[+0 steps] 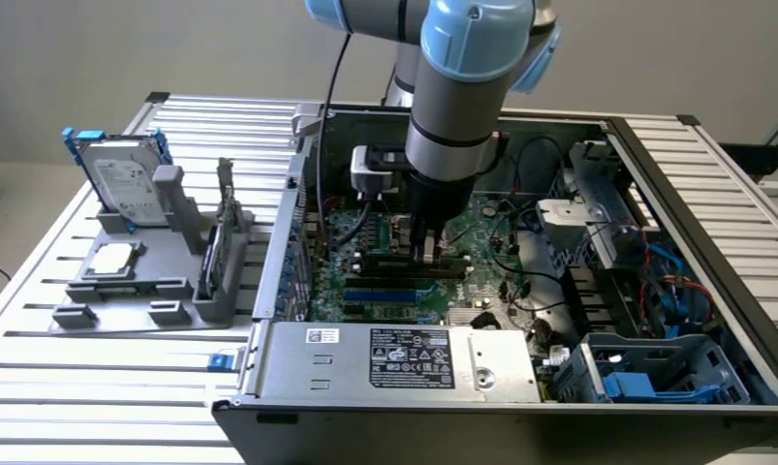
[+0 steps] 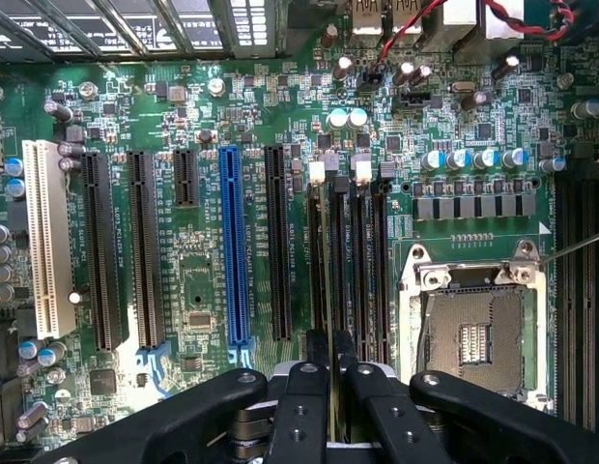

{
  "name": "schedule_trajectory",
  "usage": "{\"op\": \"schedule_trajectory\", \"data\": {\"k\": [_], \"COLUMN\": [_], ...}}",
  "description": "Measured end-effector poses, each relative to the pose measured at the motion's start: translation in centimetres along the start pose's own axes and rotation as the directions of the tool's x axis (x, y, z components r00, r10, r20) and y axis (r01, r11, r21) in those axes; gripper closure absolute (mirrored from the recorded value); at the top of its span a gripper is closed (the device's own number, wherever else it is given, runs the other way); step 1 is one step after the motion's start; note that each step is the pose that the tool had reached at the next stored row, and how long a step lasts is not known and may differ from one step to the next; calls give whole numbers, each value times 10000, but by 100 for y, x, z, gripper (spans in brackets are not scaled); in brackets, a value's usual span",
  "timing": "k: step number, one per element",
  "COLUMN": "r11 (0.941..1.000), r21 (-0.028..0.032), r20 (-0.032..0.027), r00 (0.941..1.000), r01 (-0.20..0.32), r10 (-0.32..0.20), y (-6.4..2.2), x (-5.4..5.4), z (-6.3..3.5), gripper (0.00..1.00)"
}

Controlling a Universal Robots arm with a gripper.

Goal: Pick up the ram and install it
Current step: 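Insert the ram into the slot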

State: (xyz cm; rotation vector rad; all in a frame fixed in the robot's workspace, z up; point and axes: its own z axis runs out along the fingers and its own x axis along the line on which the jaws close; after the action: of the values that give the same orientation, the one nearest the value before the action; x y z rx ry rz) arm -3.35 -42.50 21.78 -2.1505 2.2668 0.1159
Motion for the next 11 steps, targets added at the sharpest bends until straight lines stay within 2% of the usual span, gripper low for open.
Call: {"op": "schedule_trajectory", "data": {"k": [11], "r11": [10000], "r21": [-1], "r20": [1], "r00": [10000], "r01": [7], "r10": [-7], "y": [0], "x": [-2], "z": [14], "gripper": [86]}}
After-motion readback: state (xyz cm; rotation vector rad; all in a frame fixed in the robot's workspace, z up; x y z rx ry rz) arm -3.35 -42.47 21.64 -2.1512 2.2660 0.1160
